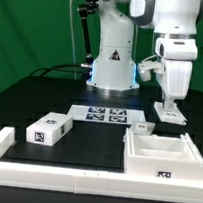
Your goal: Assemble cabinet
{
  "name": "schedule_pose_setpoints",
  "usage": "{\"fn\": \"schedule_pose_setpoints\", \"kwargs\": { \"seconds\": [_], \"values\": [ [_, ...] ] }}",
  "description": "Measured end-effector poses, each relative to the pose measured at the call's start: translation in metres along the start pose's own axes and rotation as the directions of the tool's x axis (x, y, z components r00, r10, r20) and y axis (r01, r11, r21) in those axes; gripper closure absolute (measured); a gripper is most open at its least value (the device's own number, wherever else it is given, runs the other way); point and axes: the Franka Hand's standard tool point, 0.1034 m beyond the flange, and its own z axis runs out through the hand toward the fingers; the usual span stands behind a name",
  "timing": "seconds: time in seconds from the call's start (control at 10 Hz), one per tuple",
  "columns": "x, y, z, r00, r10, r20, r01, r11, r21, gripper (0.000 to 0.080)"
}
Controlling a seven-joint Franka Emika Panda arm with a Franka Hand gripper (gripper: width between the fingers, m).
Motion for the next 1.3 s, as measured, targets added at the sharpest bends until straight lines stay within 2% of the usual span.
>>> {"fn": "schedule_pose_setpoints", "kwargs": {
  "seconds": [0.3, 0.5, 0.9, 1.1, 1.3],
  "values": [
    [0.000, -0.002, 0.006, 1.000, 0.005, -0.004, -0.005, 1.000, 0.011, 0.0731],
    [-0.005, 0.006, 0.014, 0.996, 0.087, -0.007, -0.087, 0.996, 0.019, 0.0731],
    [-0.011, 0.007, 0.016, 0.996, 0.089, -0.005, -0.089, 0.996, 0.023, 0.0731],
    [-0.021, 0.017, 0.017, 0.997, 0.072, -0.007, -0.072, 0.997, 0.018, 0.0730],
    [-0.021, 0.031, 0.014, 0.997, 0.077, -0.009, -0.077, 0.997, 0.009, 0.0730]
  ]
}}
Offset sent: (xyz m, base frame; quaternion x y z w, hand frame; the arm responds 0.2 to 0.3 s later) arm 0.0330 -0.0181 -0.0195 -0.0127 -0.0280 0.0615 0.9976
